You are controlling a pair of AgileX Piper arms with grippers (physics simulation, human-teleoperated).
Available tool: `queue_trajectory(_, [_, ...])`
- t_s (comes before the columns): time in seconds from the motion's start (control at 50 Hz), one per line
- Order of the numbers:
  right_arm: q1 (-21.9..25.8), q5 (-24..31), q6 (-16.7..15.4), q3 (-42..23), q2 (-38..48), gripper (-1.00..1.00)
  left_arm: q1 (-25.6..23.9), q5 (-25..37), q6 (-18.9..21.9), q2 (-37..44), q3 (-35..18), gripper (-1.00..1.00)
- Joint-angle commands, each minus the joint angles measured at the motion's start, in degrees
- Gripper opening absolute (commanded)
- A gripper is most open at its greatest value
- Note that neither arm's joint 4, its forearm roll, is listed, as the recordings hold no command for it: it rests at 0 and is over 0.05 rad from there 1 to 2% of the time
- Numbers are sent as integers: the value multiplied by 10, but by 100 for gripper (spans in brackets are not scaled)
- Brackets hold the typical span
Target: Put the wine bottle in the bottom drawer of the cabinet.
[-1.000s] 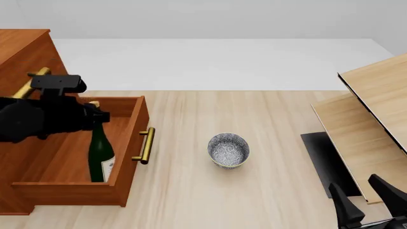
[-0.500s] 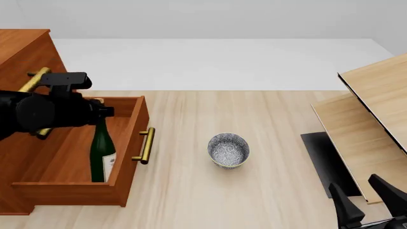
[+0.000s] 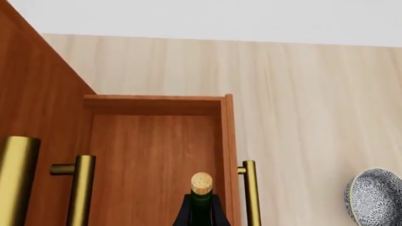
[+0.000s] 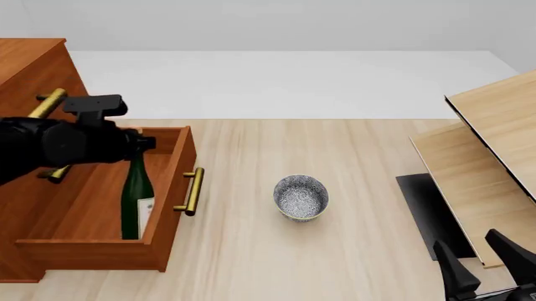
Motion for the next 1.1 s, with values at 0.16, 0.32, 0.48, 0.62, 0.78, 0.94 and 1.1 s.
queue_trajectory(0.16, [-2, 2, 0, 0, 0, 100, 3, -4, 11, 58, 2, -100])
queue_trajectory(0.32, [-3, 5, 0, 0, -3, 100, 9, -11, 12, 76, -10, -100])
queue_trajectory(0.48, [-2, 4, 1, 0, -2, 100, 10, -22, 14, 91, -6, -100])
queue_trajectory(0.62, [-2, 7, 0, 0, -3, 100, 8, -27, 10, 99, -8, -100])
queue_trajectory(0.78, [-3, 11, 0, 0, -7, 100, 12, -36, 16, 114, -11, -100])
queue_trajectory(0.94, [-3, 14, 0, 0, -9, 100, 13, -44, 13, 128, -13, -100])
queue_trajectory(1.1, [-4, 7, 0, 0, -2, 100, 16, -47, 21, 143, -22, -100])
